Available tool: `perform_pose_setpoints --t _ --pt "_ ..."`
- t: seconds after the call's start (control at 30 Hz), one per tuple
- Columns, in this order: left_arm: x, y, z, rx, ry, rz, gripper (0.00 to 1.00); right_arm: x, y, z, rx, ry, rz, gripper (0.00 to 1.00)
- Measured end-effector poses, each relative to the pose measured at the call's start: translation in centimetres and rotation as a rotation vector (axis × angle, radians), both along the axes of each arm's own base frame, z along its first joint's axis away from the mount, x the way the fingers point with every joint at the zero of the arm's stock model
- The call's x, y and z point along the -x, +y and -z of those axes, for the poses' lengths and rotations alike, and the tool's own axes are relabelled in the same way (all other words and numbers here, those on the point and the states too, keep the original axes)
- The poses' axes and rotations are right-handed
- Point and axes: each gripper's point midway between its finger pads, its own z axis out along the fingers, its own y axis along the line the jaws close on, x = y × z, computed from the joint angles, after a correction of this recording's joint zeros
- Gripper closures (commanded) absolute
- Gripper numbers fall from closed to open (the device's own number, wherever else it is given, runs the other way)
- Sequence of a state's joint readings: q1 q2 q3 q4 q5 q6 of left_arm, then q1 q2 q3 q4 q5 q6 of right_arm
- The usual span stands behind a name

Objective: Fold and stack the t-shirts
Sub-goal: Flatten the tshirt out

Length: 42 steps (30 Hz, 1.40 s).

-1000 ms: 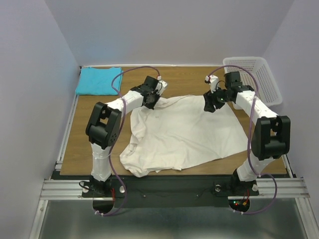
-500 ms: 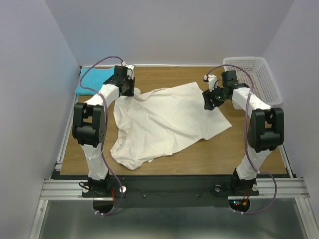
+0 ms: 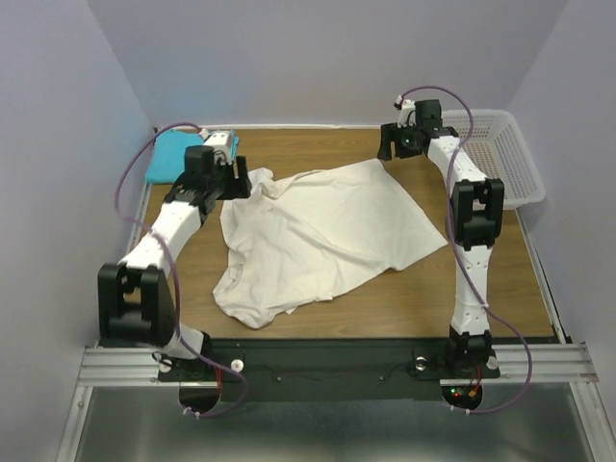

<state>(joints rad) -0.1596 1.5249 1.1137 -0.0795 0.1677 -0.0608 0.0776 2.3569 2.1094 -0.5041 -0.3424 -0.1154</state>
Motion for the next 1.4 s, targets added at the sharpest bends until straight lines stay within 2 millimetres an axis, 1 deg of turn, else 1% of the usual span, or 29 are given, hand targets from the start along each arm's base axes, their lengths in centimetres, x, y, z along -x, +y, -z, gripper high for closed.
perform_pose_setpoints --t 0.07,0.13,0.17,0.23,0.27,0.3,0.33,0.37,0.43,0.5,0.53,0.6,0.63,0.67,0.77,0.83,0.9,0.97,1.0,1.03,1.07,1.17,1.2,1.23,1.27,1.3,1.33,1.4 --pt "1.4 2.6 -2.8 0.046 -0.088 -0.075 0.18 -0.7 0.2 1.9 -0.029 0.040 0.037 0.20" --pt "2.4 4.3 -4.4 0.081 -0.147 -0.133 0.16 -1.0 0.3 3.1 -0.051 0.067 0.063 0.21" --pt "3.2 5.5 -5.4 0.101 -0.187 -0.169 0.16 -1.1 0.4 4.2 -0.063 0.091 0.078 0.23" --pt "4.2 6.0 -6.2 0.137 -0.219 -0.191 0.16 -1.0 0.5 5.3 -0.074 0.117 0.092 0.26" --pt "4.5 6.1 -6.4 0.148 -0.228 -0.193 0.16 -1.1 0.6 5.5 -0.081 0.121 0.097 0.27" --pt "4.9 6.0 -6.2 0.167 -0.230 -0.192 0.16 -1.1 0.8 5.2 -0.092 0.122 0.105 0.33" --pt "5.4 5.9 -5.9 0.181 -0.224 -0.191 0.16 -1.2 0.8 5.1 -0.098 0.122 0.108 0.35" --pt "5.8 5.8 -5.5 0.194 -0.214 -0.191 0.16 -1.2 0.9 5.1 -0.107 0.125 0.110 0.43" --pt "6.3 5.6 -4.8 0.216 -0.195 -0.190 0.16 -1.0 1.2 5.1 -0.122 0.136 0.107 0.55" --pt "6.7 5.4 -4.3 0.234 -0.181 -0.187 0.16 -0.6 1.5 5.6 -0.135 0.153 0.094 0.61" --pt "6.9 5.2 -4.2 0.246 -0.174 -0.183 0.16 -0.2 1.7 6.0 -0.146 0.170 0.086 0.68" --pt "7.0 4.9 -4.2 0.262 -0.167 -0.173 0.16 0.2 2.0 6.2 -0.158 0.179 0.066 0.77" --pt "7.1 4.7 -4.3 0.268 -0.168 -0.170 0.16 0.7 2.2 6.4 -0.168 0.193 0.050 0.93" --pt "7.1 4.6 -4.4 0.273 -0.169 -0.166 0.16 1.0 2.3 6.5 -0.171 0.198 0.042 0.99" --pt "7.3 4.3 -4.8 0.293 -0.174 -0.155 0.16 2.0 2.4 6.8 -0.167 0.214 0.019 0.99" --pt "7.5 4.1 -5.1 0.305 -0.178 -0.148 0.16 3.2 2.1 6.7 -0.146 0.228 0.001 0.99" --pt "7.6 3.9 -5.4 0.315 -0.181 -0.141 0.16 4.9 1.6 6.6 -0.106 0.241 -0.019 0.99" --pt "7.8 3.7 -5.5 0.324 -0.186 -0.133 0.16 7.1 0.8 6.1 -0.053 0.248 -0.041 0.99" --pt "7.8 3.6 -5.4 0.327 -0.183 -0.131 0.16 9.0 0.3 5.1 -0.021 0.252 -0.055 0.99" --pt "7.9 3.6 -5.3 0.332 -0.182 -0.130 0.16 10.3 -0.1 4.0 0.006 0.239 -0.073 0.99" --pt "8.1 3.5 -5.1 0.337 -0.179 -0.125 0.16 11.8 -0.5 2.3 0.038 0.205 -0.100 0.99" --pt "8.5 3.1 -4.4 0.352 -0.161 -0.115 0.16 15.7 -1.2 -1.4 0.104 0.104 -0.191 0.99" --pt "8.6 3.0 -4.2 0.358 -0.156 -0.111 0.16 17.6 -1.3 -2.8 0.128 0.049 -0.236 0.99" --pt "8.7 2.8 -4.0 0.369 -0.149 -0.106 0.16 19.6 -1.3 -3.6 0.144 0.014 -0.283 0.99" --pt "8.8 2.7 -3.8 0.377 -0.142 -0.103 0.16 21.4 -1.3 -3.7 0.162 -0.006 -0.332 0.99" --pt "8.9 2.5 -3.6 0.384 -0.138 -0.098 0.16 23.5 -1.3 -3.8 0.176 -0.018 -0.381 0.99" --pt "9.0 2.4 -3.5 0.391 -0.132 -0.093 0.17 25.5 -1.2 -3.1 0.194 -0.018 -0.451 0.99" --pt "9.1 2.0 -3.5 0.408 -0.123 -0.079 0.16 29.0 -1.5 -0.4 0.234 0.032 -0.582 0.99"
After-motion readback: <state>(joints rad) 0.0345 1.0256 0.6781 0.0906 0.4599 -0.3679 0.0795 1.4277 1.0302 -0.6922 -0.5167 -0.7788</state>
